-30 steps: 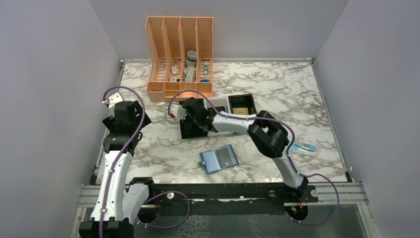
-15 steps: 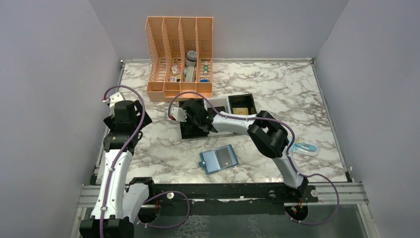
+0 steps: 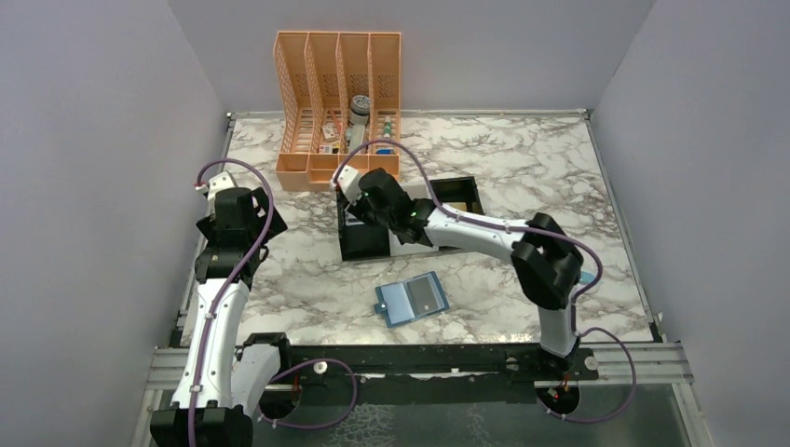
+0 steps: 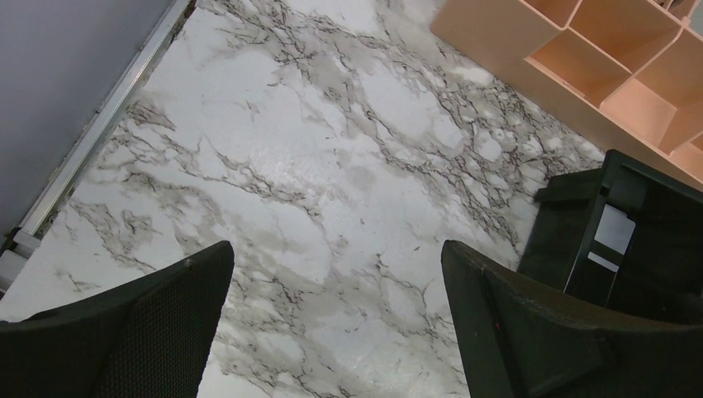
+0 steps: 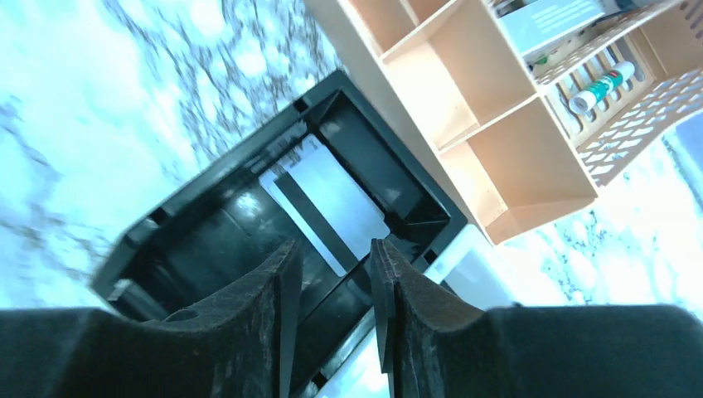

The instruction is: Take the credit cards out of the card holder

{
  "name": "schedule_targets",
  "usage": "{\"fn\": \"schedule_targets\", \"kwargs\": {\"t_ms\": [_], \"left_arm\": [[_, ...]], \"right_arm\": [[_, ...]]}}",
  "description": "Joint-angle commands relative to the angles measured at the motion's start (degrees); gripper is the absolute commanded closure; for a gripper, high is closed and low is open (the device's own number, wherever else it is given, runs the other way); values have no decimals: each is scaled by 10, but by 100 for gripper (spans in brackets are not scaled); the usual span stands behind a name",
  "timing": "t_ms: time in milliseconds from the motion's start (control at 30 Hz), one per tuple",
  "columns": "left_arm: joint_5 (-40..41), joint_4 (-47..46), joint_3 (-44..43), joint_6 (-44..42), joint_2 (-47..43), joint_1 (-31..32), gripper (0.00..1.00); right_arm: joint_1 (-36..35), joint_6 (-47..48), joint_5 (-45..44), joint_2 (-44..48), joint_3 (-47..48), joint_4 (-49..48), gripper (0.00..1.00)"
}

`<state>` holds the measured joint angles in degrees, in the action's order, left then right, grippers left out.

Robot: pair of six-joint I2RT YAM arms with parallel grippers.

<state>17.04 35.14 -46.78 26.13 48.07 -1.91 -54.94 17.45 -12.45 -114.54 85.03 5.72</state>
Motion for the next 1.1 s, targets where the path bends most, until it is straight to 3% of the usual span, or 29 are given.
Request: {"fn": "schedule_targets", "kwargs": {"t_ms": [0, 133, 300, 433, 533, 767, 967, 1067], "left_arm": [[-25, -16, 6, -9, 0, -5, 1], [-31, -18, 7, -12, 3, -5, 1], [-86, -36, 16, -31, 3, -4, 1], [-193, -64, 27, -52, 6, -4, 1], [-284, -92, 38, -62, 13, -5, 1], [-506, -148, 65, -13, 27, 7, 1], [-471, -153, 93, 61, 30, 132, 3], [-371, -151, 116, 100, 44, 228, 5]], "right_arm": [[17, -190, 62, 65, -23, 2, 67], [19, -274, 96, 80, -29, 76, 76], [20, -350, 55, 190, -163, 9, 74], [26, -382, 6, 283, -259, -1, 76], [56, -416, 41, 344, -333, 2, 79], [134, -484, 230, 448, -466, 7, 76], [135, -551, 282, 476, -542, -11, 68], [134, -552, 300, 472, -554, -14, 64]]}}
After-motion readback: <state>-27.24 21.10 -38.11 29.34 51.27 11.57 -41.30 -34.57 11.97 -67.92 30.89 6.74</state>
